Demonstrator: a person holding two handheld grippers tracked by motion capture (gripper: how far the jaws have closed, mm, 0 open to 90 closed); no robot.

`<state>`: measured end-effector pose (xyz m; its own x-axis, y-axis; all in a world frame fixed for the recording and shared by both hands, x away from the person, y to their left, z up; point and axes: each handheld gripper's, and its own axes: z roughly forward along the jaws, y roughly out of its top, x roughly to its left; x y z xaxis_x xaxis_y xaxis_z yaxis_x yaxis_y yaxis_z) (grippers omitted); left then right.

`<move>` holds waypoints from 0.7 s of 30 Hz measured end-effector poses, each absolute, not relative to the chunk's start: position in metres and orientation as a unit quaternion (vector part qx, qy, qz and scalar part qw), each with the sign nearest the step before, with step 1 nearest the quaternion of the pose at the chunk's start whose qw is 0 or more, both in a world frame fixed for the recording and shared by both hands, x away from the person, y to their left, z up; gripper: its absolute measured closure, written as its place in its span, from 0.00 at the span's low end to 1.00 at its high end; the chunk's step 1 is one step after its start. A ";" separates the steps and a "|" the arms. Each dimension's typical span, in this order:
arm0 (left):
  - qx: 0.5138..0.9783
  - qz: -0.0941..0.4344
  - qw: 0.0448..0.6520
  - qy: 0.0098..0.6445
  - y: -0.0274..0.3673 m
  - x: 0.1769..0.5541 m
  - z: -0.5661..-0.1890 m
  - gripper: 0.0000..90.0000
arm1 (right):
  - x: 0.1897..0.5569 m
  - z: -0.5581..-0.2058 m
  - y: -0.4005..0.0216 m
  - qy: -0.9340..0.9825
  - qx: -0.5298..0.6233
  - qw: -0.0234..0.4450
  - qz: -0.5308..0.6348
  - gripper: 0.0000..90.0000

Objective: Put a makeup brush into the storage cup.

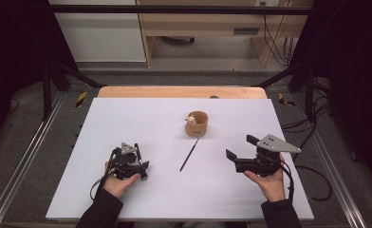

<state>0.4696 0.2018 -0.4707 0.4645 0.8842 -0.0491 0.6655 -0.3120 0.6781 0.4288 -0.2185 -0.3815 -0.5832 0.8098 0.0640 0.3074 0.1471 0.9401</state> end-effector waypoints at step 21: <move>0.811 0.156 0.301 0.477 0.204 0.467 -0.467 0.78 | 0.429 -0.382 -0.219 0.721 0.389 0.239 0.522 0.09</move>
<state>0.4673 0.2045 -0.4672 0.4968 0.8672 -0.0348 0.6795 -0.3637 0.6372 0.4289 -0.2187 -0.3815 -0.5831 0.8101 0.0616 0.3117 0.1531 0.9378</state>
